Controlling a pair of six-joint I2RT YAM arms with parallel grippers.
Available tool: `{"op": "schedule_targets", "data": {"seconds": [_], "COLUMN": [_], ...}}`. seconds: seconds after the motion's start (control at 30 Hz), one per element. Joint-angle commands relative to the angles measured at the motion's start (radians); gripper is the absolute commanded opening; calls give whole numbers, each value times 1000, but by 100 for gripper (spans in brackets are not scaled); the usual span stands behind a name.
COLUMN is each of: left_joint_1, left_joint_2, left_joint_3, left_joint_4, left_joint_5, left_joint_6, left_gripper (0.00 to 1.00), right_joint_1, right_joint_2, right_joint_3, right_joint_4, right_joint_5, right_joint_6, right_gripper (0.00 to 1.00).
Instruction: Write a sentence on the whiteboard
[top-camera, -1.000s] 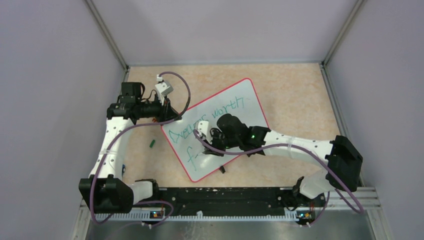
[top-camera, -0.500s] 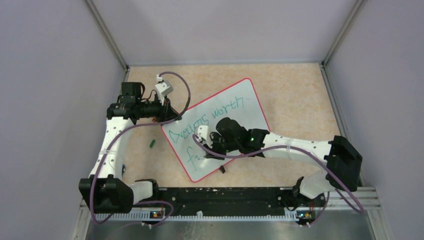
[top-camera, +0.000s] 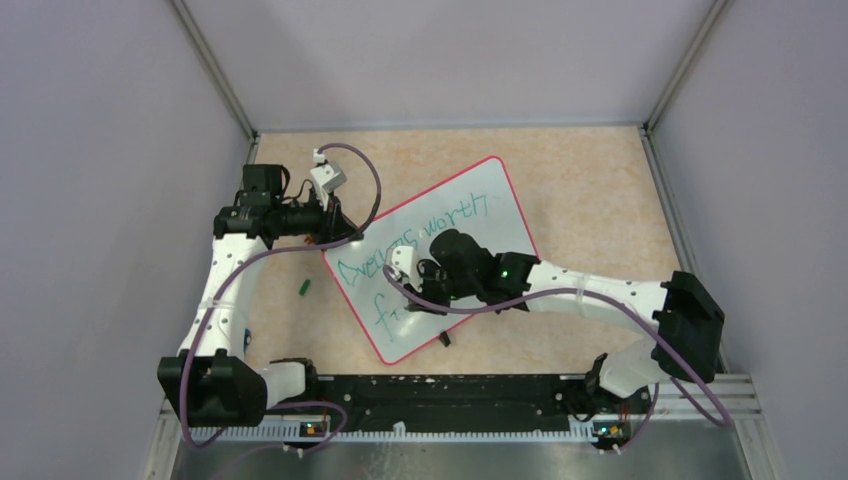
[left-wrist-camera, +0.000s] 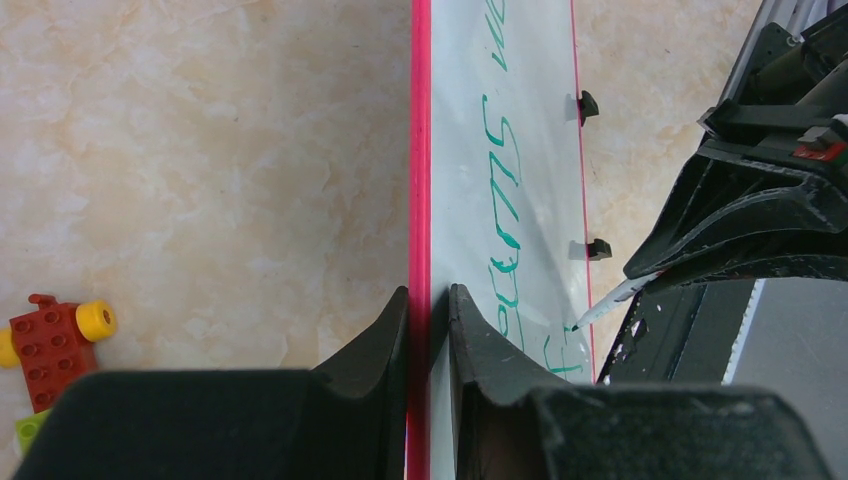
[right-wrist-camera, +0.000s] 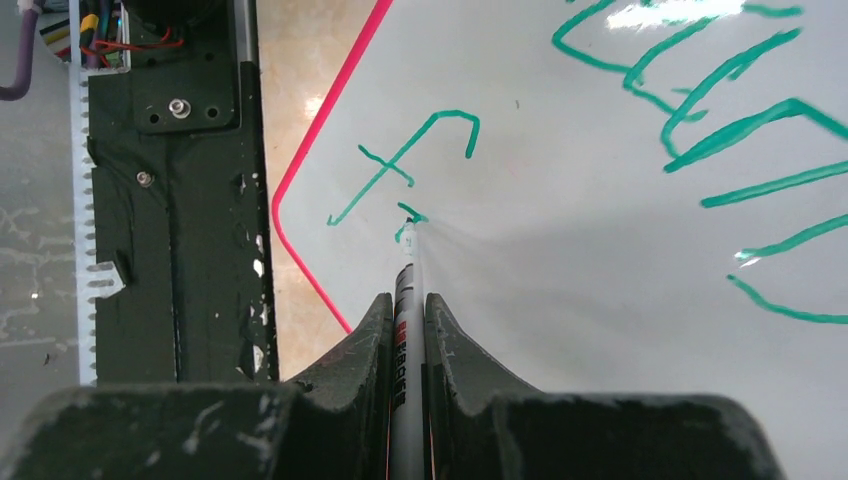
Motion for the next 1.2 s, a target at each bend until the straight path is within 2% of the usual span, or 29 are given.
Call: {"op": "schedule_targets", "data": {"seconds": [0.0,0.47,0.97,1.17], "left_joint_1": [-4,-4,-4,-4], "left_joint_2": [-9,-19,-18,-14], "left_joint_3": [7,4,3,3], "left_joint_4": [12,4,4,4], "left_joint_5": [12,6,8,10], "left_joint_6": [15,21,17,17], "left_gripper": [0,0,0,0], "right_joint_1": [8,3,-36,-40], "right_joint_2": [-16,64,-69,-67], "right_joint_3": [78,88,50,23], "right_joint_4": [11,40,-14,-7], "right_joint_5": [9,62,3,19], "right_joint_6": [-18,-28,6,5], "right_gripper": [0,0,0,0]}}
